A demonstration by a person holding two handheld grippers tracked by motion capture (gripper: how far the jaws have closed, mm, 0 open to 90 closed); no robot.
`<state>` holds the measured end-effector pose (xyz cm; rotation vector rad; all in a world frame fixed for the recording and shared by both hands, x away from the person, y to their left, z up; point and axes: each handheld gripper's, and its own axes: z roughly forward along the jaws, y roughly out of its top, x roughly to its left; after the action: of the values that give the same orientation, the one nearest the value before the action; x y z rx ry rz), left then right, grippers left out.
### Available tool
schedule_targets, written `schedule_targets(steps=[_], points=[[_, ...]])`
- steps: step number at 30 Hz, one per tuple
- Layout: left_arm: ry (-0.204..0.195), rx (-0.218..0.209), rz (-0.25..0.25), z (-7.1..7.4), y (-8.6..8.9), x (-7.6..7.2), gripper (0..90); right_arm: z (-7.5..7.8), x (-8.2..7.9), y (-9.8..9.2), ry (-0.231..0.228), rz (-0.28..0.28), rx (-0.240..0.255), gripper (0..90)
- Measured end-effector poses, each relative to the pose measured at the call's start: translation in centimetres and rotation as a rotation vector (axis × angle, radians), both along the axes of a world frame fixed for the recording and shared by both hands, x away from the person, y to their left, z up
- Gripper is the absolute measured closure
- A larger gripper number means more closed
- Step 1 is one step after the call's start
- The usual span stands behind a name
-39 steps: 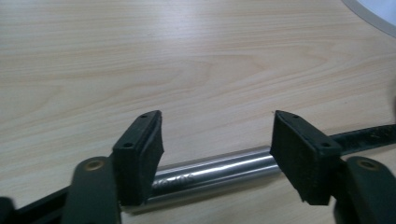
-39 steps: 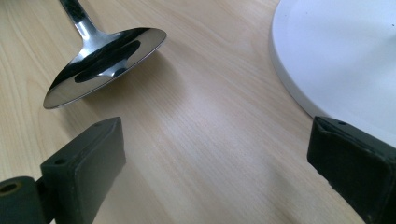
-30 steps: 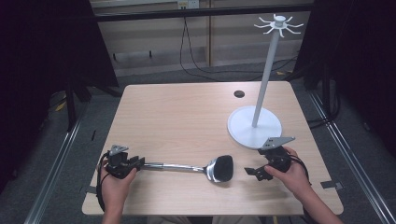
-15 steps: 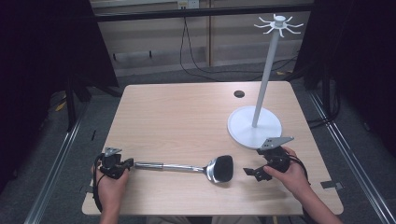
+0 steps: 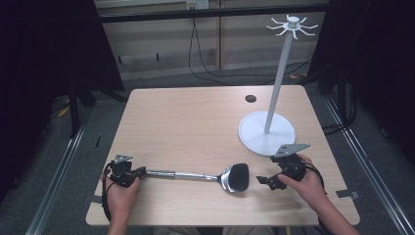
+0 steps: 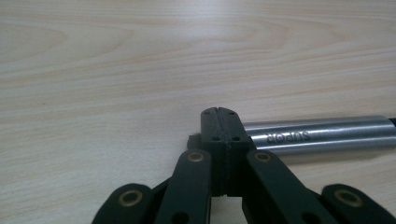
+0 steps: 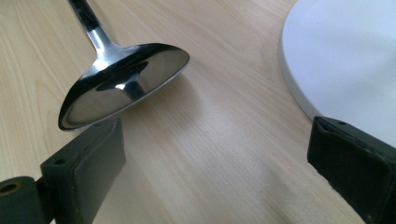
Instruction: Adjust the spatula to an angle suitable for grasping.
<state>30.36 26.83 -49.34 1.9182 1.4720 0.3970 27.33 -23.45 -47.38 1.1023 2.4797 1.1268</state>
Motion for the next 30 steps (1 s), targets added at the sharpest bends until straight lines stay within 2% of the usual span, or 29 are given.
schedule_targets(steps=[11,15,21,30], points=[[0.01,-0.033,-0.053,-0.1,-2.1,0.4,90.0,0.3,-0.4,-0.6,-0.005,-0.013,0.002,3.9],[0.011,-0.027,-0.083,-0.1,-3.5,0.7,90.0,0.3,-0.6,-1.0,-0.008,-0.024,0.003,3.9],[0.009,-0.026,-0.108,-0.1,-4.7,1.2,90.0,0.5,-1.0,-1.5,-0.01,-0.041,0.005,3.9],[0.005,-0.023,-0.121,-0.1,-5.5,1.9,90.0,0.6,-1.5,-2.1,-0.011,-0.058,0.005,3.8]])
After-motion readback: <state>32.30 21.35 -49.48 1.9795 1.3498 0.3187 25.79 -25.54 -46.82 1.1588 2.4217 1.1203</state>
